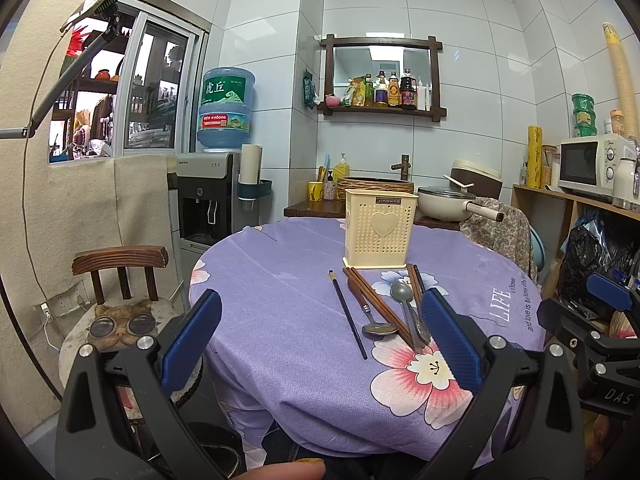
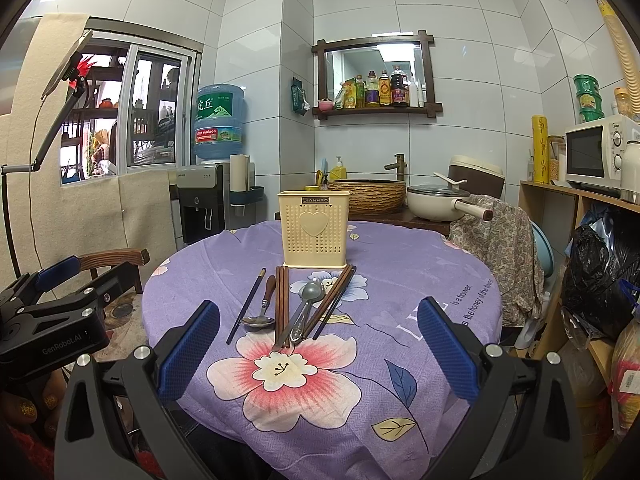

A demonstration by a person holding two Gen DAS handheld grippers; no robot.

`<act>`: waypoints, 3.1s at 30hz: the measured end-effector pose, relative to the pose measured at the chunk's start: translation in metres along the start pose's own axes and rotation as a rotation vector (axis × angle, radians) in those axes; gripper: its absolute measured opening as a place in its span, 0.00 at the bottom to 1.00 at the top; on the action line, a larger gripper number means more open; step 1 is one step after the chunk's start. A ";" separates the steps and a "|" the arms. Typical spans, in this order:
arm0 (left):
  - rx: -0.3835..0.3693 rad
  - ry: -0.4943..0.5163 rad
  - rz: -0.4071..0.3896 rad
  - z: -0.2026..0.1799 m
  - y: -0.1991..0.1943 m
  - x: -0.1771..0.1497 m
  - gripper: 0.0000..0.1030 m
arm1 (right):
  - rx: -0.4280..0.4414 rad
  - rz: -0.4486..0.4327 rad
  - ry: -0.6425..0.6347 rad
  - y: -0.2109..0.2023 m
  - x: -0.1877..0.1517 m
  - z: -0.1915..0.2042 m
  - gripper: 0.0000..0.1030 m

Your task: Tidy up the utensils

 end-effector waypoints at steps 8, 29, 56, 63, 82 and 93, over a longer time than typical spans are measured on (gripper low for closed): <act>-0.001 0.000 0.001 0.000 0.000 0.000 0.96 | 0.000 0.001 0.000 0.000 0.000 0.000 0.95; 0.000 0.000 0.003 0.000 0.000 0.000 0.96 | 0.000 0.002 0.000 0.001 0.000 0.000 0.95; 0.012 0.010 0.043 0.004 0.014 -0.012 0.96 | -0.013 0.021 0.004 0.008 -0.001 -0.002 0.95; 0.015 -0.013 0.169 0.015 0.050 -0.030 0.96 | -0.063 0.095 0.030 0.043 -0.016 -0.024 0.95; 0.029 0.051 0.357 0.022 0.183 -0.011 0.94 | -0.072 0.433 0.007 0.189 -0.007 -0.050 0.92; -0.041 -0.006 0.537 0.011 0.265 -0.014 0.72 | -0.045 0.608 0.091 0.280 -0.009 -0.051 0.46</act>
Point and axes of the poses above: each gripper's, at about its wrist camera, not at the fingertips, and y roughly the way its jaws point, z to its left, x to its top, the point moved 9 cm from there along y, roughly the way its jaws point, and after that the axes turned 3 degrees about z, right-handed, at the moved point
